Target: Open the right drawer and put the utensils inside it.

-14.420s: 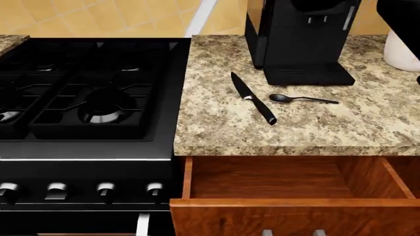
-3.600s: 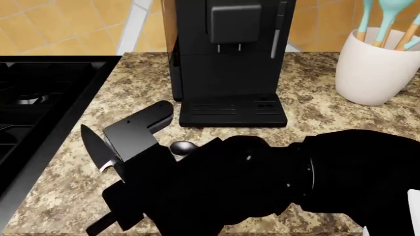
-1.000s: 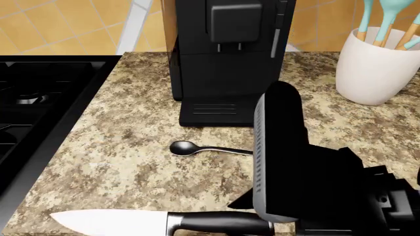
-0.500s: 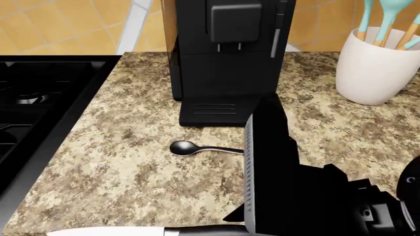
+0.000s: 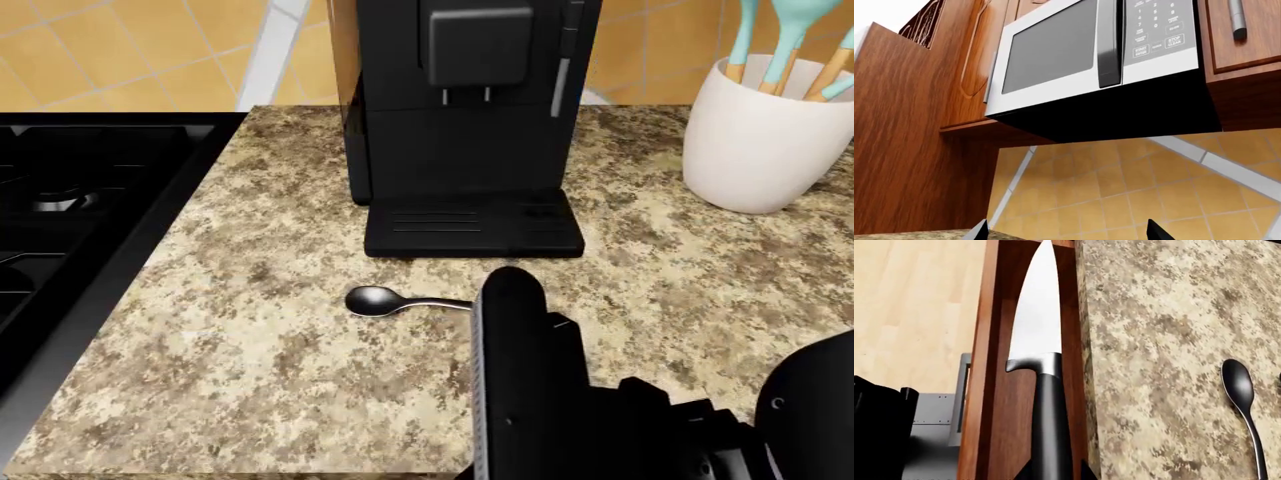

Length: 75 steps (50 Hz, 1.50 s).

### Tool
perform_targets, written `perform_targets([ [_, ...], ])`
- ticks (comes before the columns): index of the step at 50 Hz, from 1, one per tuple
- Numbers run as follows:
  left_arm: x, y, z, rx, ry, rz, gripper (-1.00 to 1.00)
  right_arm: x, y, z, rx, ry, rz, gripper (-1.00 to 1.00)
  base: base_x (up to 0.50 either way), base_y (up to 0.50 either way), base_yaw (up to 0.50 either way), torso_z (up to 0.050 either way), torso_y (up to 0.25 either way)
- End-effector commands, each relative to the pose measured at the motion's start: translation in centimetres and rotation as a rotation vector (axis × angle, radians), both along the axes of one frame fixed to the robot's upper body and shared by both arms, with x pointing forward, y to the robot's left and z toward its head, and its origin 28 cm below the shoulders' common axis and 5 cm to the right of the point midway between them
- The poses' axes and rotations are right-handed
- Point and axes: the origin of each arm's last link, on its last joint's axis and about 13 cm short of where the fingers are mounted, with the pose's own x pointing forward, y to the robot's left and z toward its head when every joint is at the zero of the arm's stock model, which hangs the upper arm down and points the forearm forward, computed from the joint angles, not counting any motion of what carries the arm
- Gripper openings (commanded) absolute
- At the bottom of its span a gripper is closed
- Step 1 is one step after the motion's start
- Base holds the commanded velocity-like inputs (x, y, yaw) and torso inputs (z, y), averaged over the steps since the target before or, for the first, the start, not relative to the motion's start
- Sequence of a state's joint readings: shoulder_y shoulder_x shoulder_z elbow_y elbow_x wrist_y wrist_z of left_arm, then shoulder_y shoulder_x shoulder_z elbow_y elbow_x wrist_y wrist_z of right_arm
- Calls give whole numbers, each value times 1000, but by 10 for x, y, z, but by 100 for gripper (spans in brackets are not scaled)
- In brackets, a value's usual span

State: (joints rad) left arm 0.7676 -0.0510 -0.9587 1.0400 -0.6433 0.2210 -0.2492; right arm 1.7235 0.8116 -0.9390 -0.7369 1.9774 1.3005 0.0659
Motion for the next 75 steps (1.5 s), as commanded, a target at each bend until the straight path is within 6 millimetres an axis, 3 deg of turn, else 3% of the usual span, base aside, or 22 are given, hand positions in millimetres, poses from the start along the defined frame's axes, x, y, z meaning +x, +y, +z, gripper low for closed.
perform_targets([
  [1, 0, 0, 0, 1, 1, 0, 100, 2, 1, -3, 4, -10, -5, -100, 0, 0, 0, 0, 10],
  [32, 0, 0, 0, -1, -1, 1, 100, 1, 2, -3, -1, -25, -3, -100, 0, 0, 0, 1, 0],
  [33, 0, 0, 0, -1, 0, 0, 100, 1, 2, -4, -1, -28, -6, 100, 0, 0, 0, 0, 10],
  [49, -2, 0, 1, 0, -4, 5, 100, -2, 1, 1, 7, -57, -12, 100, 0, 0, 0, 0, 0],
  [63, -3, 1, 1, -1, -8, 7, 100, -38, 4, 48, 137, -255, 75, 100, 0, 0, 0, 0, 0],
  [70, -2, 1, 1, -1, -5, 5, 100, -29, -2, 48, 172, -232, -7, 100, 0, 0, 0, 0, 0],
  [75, -2, 1, 1, -3, -5, 6, 100, -10, -9, 43, 212, -164, -137, 100, 0, 0, 0, 0, 0],
])
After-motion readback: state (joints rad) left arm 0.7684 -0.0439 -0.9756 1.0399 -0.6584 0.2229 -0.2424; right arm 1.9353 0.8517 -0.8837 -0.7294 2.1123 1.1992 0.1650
